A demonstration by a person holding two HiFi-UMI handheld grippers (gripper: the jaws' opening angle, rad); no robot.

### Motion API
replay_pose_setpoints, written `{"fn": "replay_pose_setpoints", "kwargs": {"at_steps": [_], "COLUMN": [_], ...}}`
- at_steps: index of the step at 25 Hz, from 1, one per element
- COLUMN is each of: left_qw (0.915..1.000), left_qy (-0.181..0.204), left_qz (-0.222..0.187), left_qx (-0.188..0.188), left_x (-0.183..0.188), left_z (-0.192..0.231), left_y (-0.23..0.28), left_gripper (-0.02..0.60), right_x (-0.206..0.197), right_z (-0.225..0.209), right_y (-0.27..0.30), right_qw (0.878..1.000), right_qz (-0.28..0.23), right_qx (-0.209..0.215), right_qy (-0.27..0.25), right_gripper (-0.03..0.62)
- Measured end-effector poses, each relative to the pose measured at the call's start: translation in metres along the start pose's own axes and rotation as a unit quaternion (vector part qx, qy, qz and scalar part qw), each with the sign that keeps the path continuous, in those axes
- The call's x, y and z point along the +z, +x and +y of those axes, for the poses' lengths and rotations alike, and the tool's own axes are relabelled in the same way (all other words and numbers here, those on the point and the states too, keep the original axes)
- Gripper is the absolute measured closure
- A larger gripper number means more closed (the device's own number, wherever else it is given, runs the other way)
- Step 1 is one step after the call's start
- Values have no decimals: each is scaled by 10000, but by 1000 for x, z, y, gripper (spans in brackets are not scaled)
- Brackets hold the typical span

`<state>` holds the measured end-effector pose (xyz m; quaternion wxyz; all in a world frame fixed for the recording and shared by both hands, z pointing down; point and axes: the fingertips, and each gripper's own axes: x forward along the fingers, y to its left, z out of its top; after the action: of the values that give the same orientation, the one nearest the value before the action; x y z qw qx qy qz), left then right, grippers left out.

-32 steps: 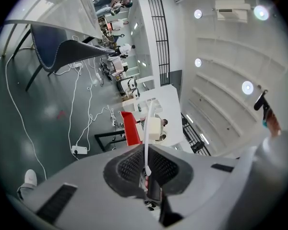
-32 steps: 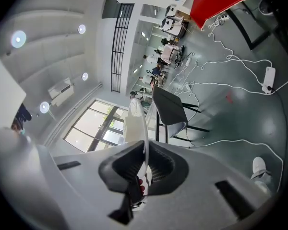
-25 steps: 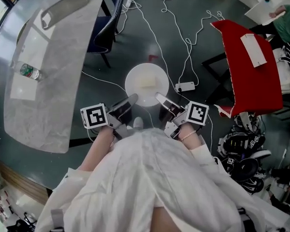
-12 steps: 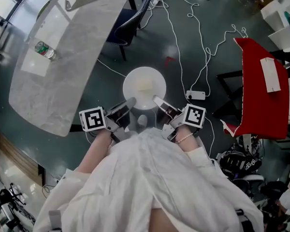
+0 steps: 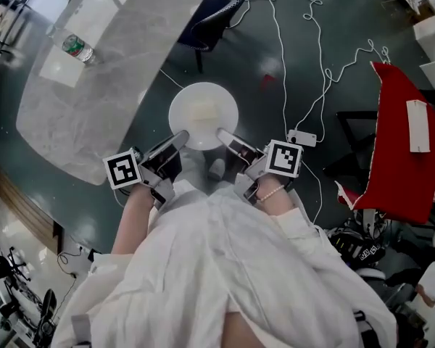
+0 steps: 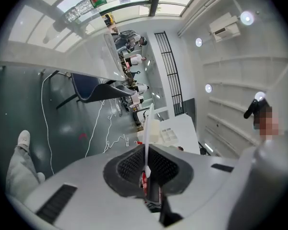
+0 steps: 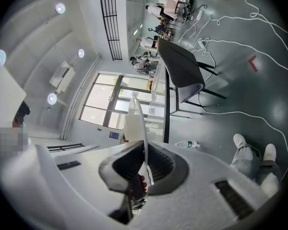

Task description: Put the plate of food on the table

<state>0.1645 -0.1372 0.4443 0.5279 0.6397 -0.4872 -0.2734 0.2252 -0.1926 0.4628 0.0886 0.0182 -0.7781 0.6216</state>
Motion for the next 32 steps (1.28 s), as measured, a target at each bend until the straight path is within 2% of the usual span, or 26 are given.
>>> {"fn": "replay_pose_setpoints", "kwargs": {"at_steps": [3, 7, 13, 28, 32], "left_qw": [9999, 9998, 9994, 9949, 9939], "left_qy": [5, 72, -83, -226, -256], "left_qz": [-134, -138, -274, -976, -1067], "left_qx": [-92, -140, -183, -90, -113], "left_x": [12, 18, 28, 126, 155], "left_z": [-1, -2, 6, 31, 37], "left_y": [-2, -4, -12, -37, -38], "left_gripper": [555, 555, 555, 555, 555], "right_x": [5, 5, 4, 44, 60], "right_z": [5, 6, 5, 28, 31], "right_y": [10, 16, 32, 139, 163], "right_qw": [9999, 10000, 9999, 9959, 9960], "right_qz": [21, -58, 106, 845, 851], "right_qx": [13, 74, -57, 121, 74], "right_qy": [-112, -10, 1, -301, -252], "right_gripper": [583, 583, 583, 583, 583]}}
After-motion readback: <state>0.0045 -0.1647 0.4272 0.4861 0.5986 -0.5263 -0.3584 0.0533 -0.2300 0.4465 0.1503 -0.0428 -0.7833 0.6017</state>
